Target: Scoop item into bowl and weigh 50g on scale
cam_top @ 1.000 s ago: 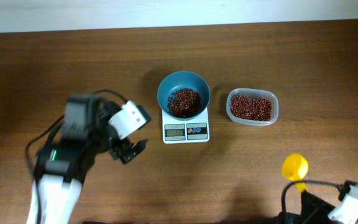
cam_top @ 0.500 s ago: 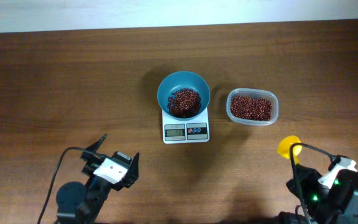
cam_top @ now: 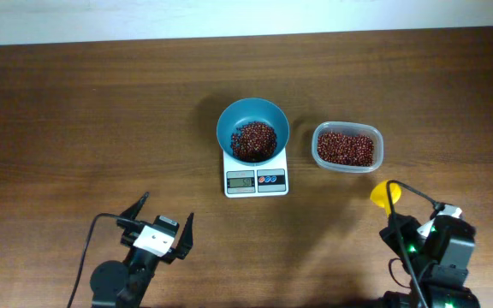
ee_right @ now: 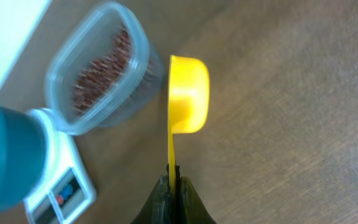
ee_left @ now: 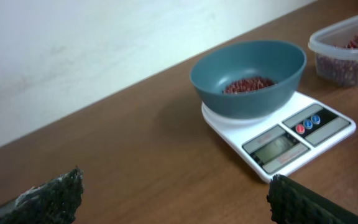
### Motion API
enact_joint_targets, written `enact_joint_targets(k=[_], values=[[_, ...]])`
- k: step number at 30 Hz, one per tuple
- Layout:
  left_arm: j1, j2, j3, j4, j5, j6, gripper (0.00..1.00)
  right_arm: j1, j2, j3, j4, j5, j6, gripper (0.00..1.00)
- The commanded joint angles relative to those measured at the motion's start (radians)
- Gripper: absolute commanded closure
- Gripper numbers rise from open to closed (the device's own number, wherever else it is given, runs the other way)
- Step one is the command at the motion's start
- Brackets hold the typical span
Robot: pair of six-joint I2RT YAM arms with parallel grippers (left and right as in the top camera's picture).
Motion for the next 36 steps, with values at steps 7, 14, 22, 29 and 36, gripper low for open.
enact_joint_targets(k=[7,14,22,29,36], values=[[0.006,-0.011,-0.019,0.011,0.09,-0.017,0.01,-0.004,-0.005,-0.09,0.105,-0.006,0.01,0.96],[0.005,-0.011,-0.019,0.012,0.329,-0.032,0.01,-0.004,-0.005,-0.136,0.122,-0.023,0.01,0.92],[-0.023,-0.011,-0.019,0.012,0.319,-0.061,0.01,-0.004,-0.005,-0.129,0.095,-0.023,0.01,0.46],[-0.023,-0.011,-0.019,0.014,0.305,-0.061,0.01,-0.004,-0.005,-0.095,0.024,0.052,0.016,0.01],[-0.023,-0.011,-0.019,0.014,0.305,-0.061,0.01,-0.003,-0.003,-0.063,-0.047,0.074,0.055,0.01]])
